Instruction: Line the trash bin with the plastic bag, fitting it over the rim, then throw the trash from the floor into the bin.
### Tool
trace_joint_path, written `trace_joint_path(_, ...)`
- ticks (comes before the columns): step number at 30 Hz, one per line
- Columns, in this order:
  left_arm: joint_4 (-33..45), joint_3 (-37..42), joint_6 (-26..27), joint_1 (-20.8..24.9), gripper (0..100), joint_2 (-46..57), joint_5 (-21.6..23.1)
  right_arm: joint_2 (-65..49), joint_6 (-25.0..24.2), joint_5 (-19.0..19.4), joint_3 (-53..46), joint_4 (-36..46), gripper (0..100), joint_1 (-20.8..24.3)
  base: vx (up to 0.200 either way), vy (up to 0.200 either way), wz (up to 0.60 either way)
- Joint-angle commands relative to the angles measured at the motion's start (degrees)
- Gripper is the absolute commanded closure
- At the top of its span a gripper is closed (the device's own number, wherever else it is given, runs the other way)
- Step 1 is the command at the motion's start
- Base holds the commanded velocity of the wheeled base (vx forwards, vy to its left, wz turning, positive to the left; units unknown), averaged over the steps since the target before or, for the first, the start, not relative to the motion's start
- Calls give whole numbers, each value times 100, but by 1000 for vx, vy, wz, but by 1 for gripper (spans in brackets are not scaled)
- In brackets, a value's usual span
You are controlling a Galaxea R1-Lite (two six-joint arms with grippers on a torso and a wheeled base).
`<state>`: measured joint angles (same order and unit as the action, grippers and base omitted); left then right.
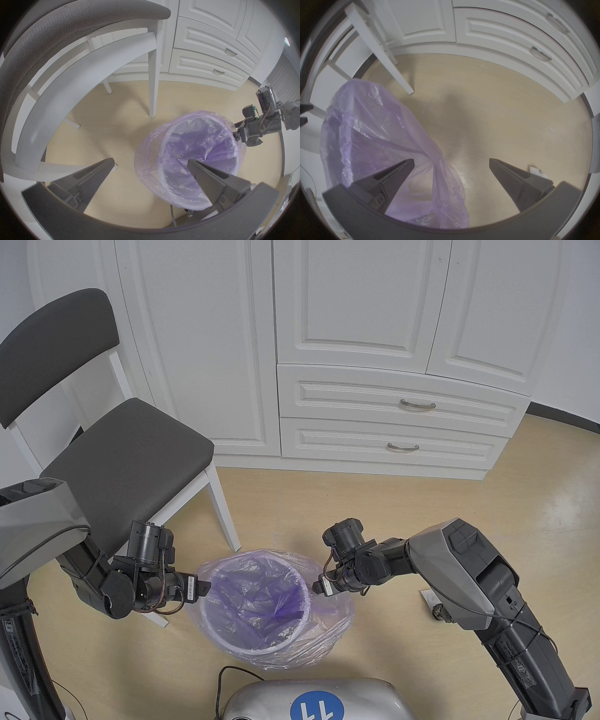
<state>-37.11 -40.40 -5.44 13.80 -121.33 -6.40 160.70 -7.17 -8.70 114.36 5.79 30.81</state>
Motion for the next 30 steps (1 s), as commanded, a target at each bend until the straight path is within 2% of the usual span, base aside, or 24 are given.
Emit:
trace_joint_path(1,-16,15,-1,0,0,-4,-2,58,75,0,23,-17,0,-66,0,0,0)
trace_joint_path(5,-16,6,-1,0,0,-4,-10,32,58,-149,23,-17,0,-57,0,0,0)
trace_joint_path(6,-16,15,8,-9,0,-4,-10,-12,31,-351,23,-8,0,-40,0,0,0)
trace_joint_path(8,-16,15,8,-26,0,-13,-10,-56,14,-474,23,-17,0,-22,0,0,0)
trace_joint_path(10,19,23,25,-62,0,-40,-28,-337,-48,-773,23,-17,0,13,0,0,0)
trace_joint_path(12,19,67,69,-97,0,-57,-37,-566,-162,-843,-168,-25,0,40,0,0,0)
trace_joint_path(16,-25,428,192,-150,0,-57,-28,-1533,-619,-870,-1469,-236,0,127,0,0,0)
trace_joint_path(17,-25,428,192,-150,0,-57,-28,-1533,-619,-870,-1469,-236,0,127,0,0,0)
trace_joint_path(20,-95,463,131,-62,0,-110,-10,-2051,-786,-887,-2726,-1071,0,242,0,0,0)
trace_joint_path(24,-104,419,-89,343,0,-286,-54,-2438,-777,-984,-4106,-2662,0,374,0,0,0)
trace_joint_path(26,-174,313,-397,606,0,-374,-107,-2552,-716,-1002,-4660,-3409,0,426,0,0,0)
trace_joint_path(27,-174,313,-397,606,0,-374,-107,-2552,-716,-1002,-4660,-3409,0,426,0,0,0)
trace_joint_path(28,-104,146,-573,844,0,-426,-388,-2684,-628,-1019,-5117,-4016,0,488,0,0,0)
trace_joint_path(30,-42,-3,-546,1028,0,-523,-757,-2781,-487,-1010,-5415,-4394,0,541,0,0,0)
